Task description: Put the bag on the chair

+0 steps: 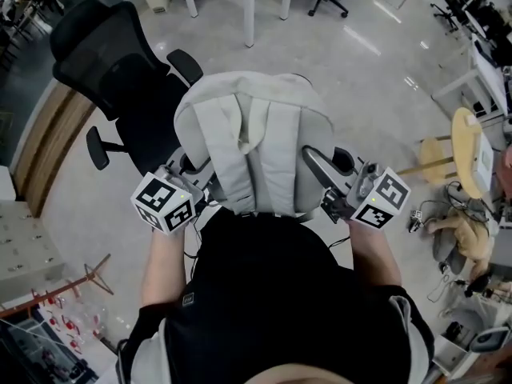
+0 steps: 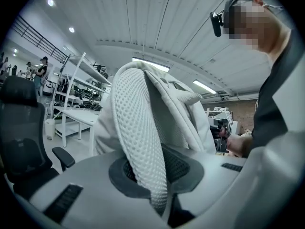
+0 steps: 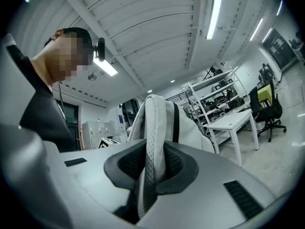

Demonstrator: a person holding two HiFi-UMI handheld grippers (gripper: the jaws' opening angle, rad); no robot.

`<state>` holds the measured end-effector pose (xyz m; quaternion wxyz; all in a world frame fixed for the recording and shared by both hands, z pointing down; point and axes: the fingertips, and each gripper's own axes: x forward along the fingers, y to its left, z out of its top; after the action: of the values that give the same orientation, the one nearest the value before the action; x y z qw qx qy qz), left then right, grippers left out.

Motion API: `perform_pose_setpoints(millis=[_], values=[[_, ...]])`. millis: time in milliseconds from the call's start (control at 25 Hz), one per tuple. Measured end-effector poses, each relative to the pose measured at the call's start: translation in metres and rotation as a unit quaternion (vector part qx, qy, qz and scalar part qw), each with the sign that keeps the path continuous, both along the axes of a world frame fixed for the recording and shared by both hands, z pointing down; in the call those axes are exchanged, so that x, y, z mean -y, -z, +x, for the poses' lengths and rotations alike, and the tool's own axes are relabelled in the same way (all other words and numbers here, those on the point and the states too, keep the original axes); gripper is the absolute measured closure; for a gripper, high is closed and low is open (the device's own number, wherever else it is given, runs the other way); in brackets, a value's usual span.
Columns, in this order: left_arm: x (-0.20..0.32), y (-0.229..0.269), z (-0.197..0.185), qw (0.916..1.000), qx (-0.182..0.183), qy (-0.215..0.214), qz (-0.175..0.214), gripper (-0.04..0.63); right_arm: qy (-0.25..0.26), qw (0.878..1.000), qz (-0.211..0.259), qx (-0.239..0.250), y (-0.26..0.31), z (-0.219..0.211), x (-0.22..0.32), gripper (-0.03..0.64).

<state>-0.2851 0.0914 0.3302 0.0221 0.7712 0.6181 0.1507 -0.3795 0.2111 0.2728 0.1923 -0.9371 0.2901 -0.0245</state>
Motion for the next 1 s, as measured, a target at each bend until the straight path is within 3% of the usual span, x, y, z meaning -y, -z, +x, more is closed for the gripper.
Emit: perform_pose_setpoints(millis=[240,480,720,1000], values=[[-0.048,-0.022,0.013,0.9993,0.021,-0.026,0.015,0.529,-0.031,0.999,0.011,0.025,-0.021,0.010,-0.045,0.554],[-0.101,-0.037,0.052,0.9987,0.029,-0.039,0.015,0.529,-0.046,0.998,0.015,0.033,-0.034,0.046,-0.095,0.554],[-0.141,-0.041,0.128,0.9995,0.030,-0.012,-0.002,0.529,-0.029,0.999,-0.008,0.036,-0.035,0.127,-0.136,0.554],[-0.149,-0.006,0.225,0.9988,0.010,0.032,-0.036,0.529,0.009,0.999,-0.033,0.018,0.002,0.228,-0.149,0.554]])
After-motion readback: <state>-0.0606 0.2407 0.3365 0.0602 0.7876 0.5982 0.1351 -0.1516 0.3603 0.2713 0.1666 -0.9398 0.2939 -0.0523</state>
